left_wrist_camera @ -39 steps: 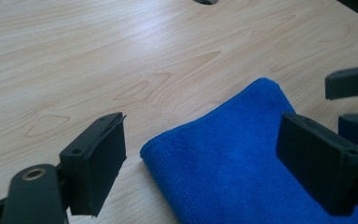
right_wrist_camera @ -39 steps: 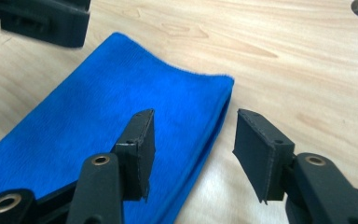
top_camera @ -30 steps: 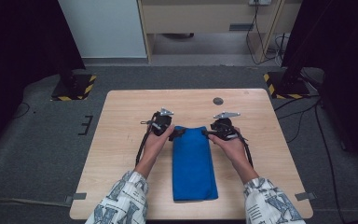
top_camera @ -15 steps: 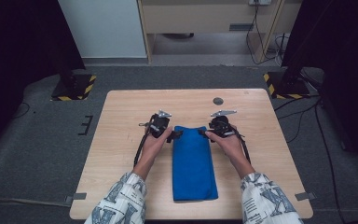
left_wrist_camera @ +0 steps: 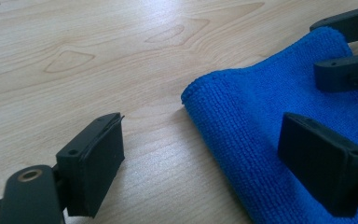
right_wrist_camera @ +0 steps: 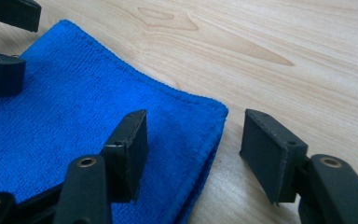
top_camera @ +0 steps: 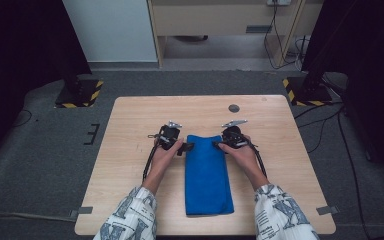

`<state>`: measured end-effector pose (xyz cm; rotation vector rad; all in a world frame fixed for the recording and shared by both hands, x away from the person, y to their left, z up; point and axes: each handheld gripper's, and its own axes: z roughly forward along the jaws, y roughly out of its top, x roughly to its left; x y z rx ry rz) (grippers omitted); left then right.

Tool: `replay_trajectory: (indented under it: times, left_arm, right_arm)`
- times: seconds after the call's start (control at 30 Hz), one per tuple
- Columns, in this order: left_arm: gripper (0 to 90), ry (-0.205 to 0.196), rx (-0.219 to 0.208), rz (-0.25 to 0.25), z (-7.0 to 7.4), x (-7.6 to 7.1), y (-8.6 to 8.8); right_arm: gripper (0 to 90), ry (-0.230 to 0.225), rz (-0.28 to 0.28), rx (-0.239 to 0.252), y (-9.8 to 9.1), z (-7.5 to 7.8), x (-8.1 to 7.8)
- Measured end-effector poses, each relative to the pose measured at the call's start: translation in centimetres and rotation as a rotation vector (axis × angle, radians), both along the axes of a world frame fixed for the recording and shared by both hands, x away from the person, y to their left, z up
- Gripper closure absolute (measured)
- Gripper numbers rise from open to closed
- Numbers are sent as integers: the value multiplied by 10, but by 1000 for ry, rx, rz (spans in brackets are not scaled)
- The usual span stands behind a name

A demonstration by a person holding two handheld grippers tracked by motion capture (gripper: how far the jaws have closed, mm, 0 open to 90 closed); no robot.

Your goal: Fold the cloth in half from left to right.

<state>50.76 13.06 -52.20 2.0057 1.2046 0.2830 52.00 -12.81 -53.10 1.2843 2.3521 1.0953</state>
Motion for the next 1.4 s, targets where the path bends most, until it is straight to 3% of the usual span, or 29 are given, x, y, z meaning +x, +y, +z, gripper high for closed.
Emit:
replay_trajectory:
  times: [0.23, 0.27, 0.4, 0.57, 0.73, 0.8, 0.93, 1.17, 1.2, 1.4]
  left_arm:
    - [145, -5, -19, 6, 4, 0, 3]
    - [152, -15, -29, -2, 6, -2, 3]
    - [170, -27, -27, -15, 10, -3, 0]
    - [189, -28, -23, -12, 6, -1, -2]
    - [201, -27, -16, -6, 3, 3, -4]
    - [226, -26, -8, -4, 1, 5, -6]
    - [294, -23, 32, 4, -3, 10, -11]
    - [431, -26, 51, 25, -7, 13, -11]
    - [459, -45, 68, 19, -7, 14, -11]
    - [680, -32, 45, 0, -7, 12, -13]
  right_arm:
    - [514, -18, 10, -1, -1, -1, 1]
    - [585, -21, 13, 0, -2, -1, 0]
    - [679, -29, 15, -6, -1, -2, 0]
    - [730, -27, 11, 1, -2, -2, 1]
    - [695, -23, -5, 21, -1, -3, 2]
    - [742, -31, -7, 10, 0, -3, 2]
    - [831, -13, -13, 36, -1, -3, 2]
    - [863, -17, -8, 37, 0, -3, 1]
    - [868, -17, -7, 36, 0, -3, 1]
    - [875, -25, -9, 51, 0, 0, -2]
